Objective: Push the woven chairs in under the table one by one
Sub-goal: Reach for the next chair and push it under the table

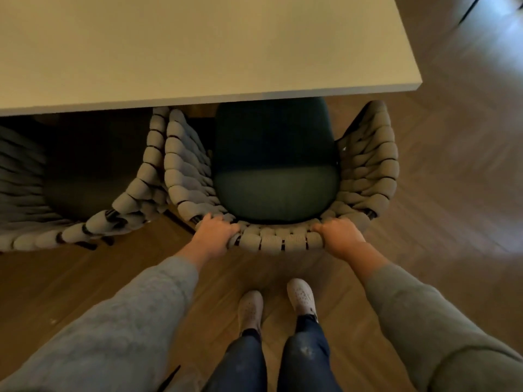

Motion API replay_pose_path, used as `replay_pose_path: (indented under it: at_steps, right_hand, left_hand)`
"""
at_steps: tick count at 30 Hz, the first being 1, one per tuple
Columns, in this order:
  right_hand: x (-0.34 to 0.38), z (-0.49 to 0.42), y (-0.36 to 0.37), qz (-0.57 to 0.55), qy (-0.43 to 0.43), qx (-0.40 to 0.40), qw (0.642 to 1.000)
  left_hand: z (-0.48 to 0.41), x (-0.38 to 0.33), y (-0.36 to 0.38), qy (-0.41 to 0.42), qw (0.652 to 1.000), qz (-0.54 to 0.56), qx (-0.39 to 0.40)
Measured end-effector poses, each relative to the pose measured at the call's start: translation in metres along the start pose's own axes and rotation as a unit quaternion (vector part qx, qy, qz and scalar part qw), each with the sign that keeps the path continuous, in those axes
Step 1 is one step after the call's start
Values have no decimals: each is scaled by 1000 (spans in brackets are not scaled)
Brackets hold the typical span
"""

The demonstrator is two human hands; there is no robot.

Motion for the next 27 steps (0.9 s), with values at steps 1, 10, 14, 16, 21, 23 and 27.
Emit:
replay_pose_path:
  at_steps: [1,10,14,16,21,23,27]
  right_hand:
    - [0,7,3,2,0,4,1000]
    - [-31,49,28,9,-12,33,999]
    - [-42,38,23,13,-19,27,999]
    - [-45,29,19,13,-19,18,1000]
    - [-49,8,4,13,-30,6,999]
    - [-50,2,0,21,-30,13,999]
    - [-52,-9,-2,30,-38,30,998]
  left_hand:
    - [4,-6,2,3,1000,0,9]
    - [19,-64,1,25,999,33,8]
    - [8,-64,-3,9,999,31,-4]
    - [0,-61,-8,0,1000,24,-13]
    - [-17,-46,-19,-23,1000,7,-13]
    - [-23,-42,-23,-28,1000,5,-10]
    - [-30,-37,-30,-30,1000,-10,-1]
Point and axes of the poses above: each hand's wrist, its own z-axis away from the middle knuckle, its own y-axis out of the palm, x = y × z, the point moved 5 cm from there along -z, towards the middle knuckle, and after that the axes turned 10 degrees about z, right-handed, at the moved point
